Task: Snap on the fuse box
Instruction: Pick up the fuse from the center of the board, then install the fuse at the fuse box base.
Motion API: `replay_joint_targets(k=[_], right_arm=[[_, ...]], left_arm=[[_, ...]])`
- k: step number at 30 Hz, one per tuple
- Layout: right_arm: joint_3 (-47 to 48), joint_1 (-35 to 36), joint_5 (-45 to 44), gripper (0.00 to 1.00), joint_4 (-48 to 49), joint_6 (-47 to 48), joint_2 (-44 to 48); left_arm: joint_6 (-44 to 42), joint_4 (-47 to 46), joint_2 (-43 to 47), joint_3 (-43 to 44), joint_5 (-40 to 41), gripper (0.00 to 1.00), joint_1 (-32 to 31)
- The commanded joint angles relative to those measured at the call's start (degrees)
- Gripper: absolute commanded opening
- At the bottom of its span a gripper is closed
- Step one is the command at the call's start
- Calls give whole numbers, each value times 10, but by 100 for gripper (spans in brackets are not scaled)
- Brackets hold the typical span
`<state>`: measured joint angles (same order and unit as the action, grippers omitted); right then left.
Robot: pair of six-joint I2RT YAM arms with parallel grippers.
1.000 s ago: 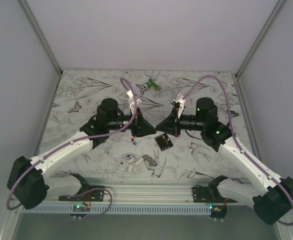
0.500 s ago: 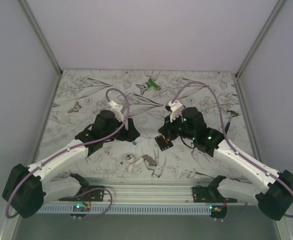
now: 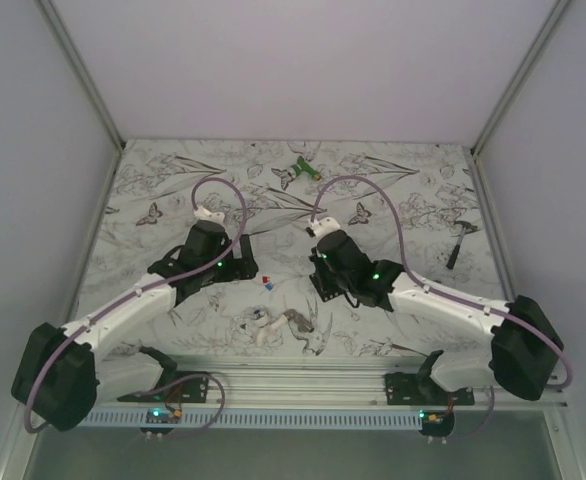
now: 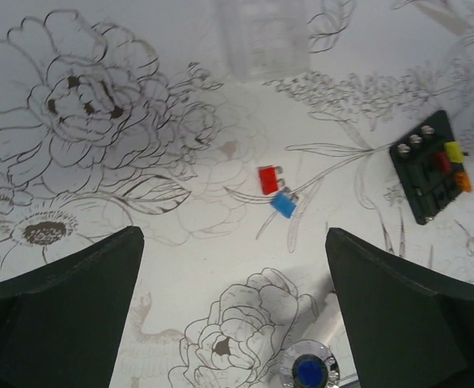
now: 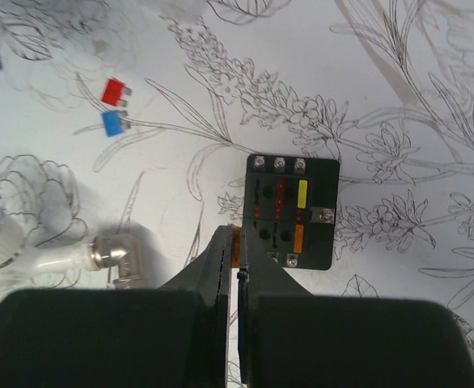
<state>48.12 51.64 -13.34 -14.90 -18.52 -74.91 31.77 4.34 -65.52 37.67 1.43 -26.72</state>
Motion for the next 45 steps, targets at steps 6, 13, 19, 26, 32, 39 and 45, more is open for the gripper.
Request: replay_joint_targets(k=[6,13,19,26,32,39,45], right_arm=[[9,11,-67,0,11,-11,-53],[27,11,-59,0,36,6,-108],[36,11,-64,0,53,8,-137],[50,11,-89,0,60,7,-169],[56,11,-92,0,58,5,-186],[58,11,-98,0,49,3,-181],[58,12,-104,0,42,1,-165]], left_arm=[[30,36,-39,24,-14,99,28],[38,41,-36,23,-14,99,35],[48,47,-38,24,-15,99,41],[50,50,-41,25,-19,99,45],[51,50,-43,26,-20,99,47],[52,51,-45,27,-23,99,48],[53,51,-44,27,-23,99,48]])
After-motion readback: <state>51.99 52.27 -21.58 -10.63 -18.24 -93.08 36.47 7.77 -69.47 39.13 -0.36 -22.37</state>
